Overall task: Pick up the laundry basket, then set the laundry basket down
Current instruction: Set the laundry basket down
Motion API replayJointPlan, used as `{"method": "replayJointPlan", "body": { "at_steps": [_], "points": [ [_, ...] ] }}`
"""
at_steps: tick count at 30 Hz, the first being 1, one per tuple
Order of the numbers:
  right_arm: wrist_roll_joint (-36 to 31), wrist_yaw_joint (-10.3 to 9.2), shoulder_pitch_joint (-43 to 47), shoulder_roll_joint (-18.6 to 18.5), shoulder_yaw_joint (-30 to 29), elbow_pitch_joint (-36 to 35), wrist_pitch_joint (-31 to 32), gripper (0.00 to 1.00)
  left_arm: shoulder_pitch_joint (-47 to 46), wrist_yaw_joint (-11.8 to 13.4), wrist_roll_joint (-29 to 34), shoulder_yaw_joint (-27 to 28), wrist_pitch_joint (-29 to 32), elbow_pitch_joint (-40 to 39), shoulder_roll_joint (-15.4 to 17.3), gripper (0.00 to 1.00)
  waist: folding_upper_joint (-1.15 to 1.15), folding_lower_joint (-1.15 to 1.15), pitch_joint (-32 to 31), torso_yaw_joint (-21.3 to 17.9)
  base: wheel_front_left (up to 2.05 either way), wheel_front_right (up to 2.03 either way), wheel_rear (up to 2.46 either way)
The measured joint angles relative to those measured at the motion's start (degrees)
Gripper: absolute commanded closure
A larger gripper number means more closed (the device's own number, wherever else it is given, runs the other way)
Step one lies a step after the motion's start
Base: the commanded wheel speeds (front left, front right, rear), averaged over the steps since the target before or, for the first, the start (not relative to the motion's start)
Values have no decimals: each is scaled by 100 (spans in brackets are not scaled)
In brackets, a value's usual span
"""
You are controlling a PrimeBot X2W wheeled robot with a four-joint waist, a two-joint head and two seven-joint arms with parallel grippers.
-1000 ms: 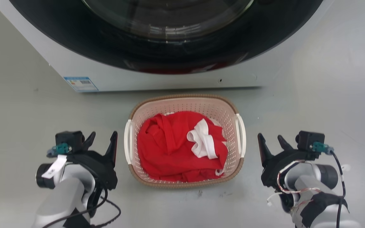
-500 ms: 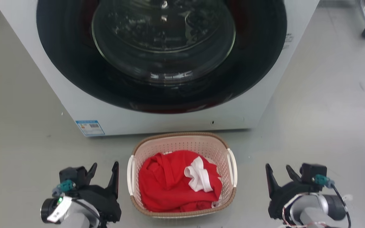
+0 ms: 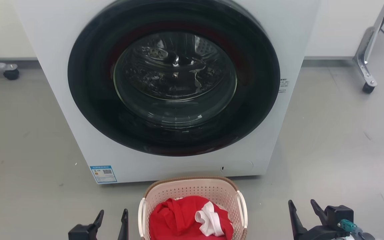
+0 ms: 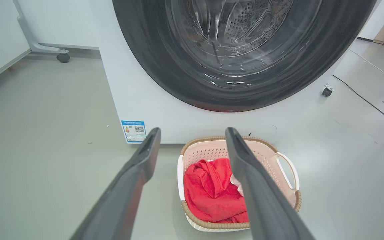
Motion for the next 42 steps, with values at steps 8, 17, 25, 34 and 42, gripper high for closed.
{"method": "replayJointPlan", "body": {
  "at_steps": [8,17,25,34,42],
  "points": [
    [-414,-64,705,-136,-376,-1053,0,0,739,105,436,109,0,-1112,38,0,0,1,-267,32,0,0,0],
    [-940,-66,1549,-132,-847,-2011,-1,0,1494,179,782,375,0,-2059,-16,0,1,2,-400,108,0,0,0],
    [-1560,-66,2118,100,-1497,-2675,-1,0,2020,205,1032,669,0,-2551,-43,0,1,1,-453,120,0,0,0],
    [-2024,-66,2524,294,-1972,-3310,-1,0,2192,207,1233,867,0,-2846,-105,0,1,1,-457,116,0,0,0],
    [-2301,-67,2767,417,-2227,-3600,-1,0,2299,208,1363,969,0,-2922,-172,0,1,1,-457,128,0,0,0]
  ]
}}
